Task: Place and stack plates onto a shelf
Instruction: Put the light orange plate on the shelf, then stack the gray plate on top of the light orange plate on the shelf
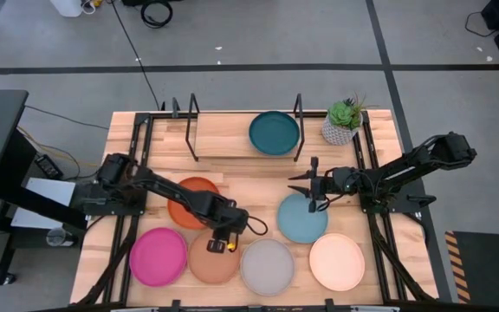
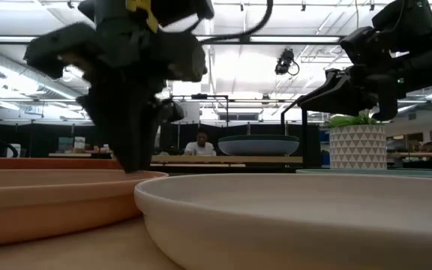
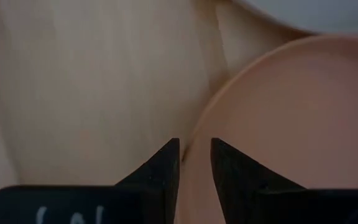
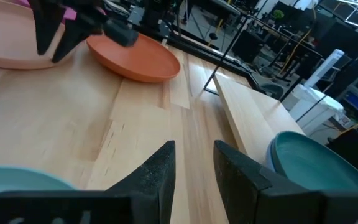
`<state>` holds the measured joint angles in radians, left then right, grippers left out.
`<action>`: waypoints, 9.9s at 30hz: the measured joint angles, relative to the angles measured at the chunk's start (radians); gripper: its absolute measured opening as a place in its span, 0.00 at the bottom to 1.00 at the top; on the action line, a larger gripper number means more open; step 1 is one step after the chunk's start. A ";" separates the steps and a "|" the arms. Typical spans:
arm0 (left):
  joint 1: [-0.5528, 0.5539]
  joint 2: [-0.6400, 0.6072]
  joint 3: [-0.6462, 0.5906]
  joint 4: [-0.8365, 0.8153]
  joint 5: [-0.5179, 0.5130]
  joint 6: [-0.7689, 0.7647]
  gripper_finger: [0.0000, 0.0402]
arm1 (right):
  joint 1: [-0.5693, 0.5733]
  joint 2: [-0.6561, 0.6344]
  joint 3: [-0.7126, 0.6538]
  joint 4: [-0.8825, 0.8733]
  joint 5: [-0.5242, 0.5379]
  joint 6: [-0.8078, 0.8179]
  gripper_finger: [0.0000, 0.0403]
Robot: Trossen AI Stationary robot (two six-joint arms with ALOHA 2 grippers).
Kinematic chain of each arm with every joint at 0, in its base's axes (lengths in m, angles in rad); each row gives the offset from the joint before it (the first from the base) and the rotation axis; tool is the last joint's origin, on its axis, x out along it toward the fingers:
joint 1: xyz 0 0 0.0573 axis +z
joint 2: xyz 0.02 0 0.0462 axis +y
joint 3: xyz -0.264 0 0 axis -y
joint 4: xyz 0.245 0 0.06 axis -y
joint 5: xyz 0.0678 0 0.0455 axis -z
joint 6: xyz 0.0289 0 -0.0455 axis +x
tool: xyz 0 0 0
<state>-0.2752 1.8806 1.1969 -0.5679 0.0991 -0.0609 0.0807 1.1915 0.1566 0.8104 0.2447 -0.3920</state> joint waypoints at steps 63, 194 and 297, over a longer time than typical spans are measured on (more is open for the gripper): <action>0.345 -0.012 0.307 -0.440 0.164 0.145 0.04 | 0.000 0.000 0.000 -0.004 -0.014 0.008 0.29; 1.080 0.074 0.465 -0.277 -0.067 0.859 0.05 | -0.024 0.000 -0.011 -0.005 -0.065 0.057 0.29; 0.068 0.222 0.465 -0.101 -0.130 -0.525 0.31 | 0.034 -0.002 -0.018 0.013 0.397 -0.038 0.29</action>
<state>-0.2068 2.1025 1.6619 -0.6691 -0.0307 -0.5861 0.1148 1.1900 0.1390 0.8235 0.6418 -0.4297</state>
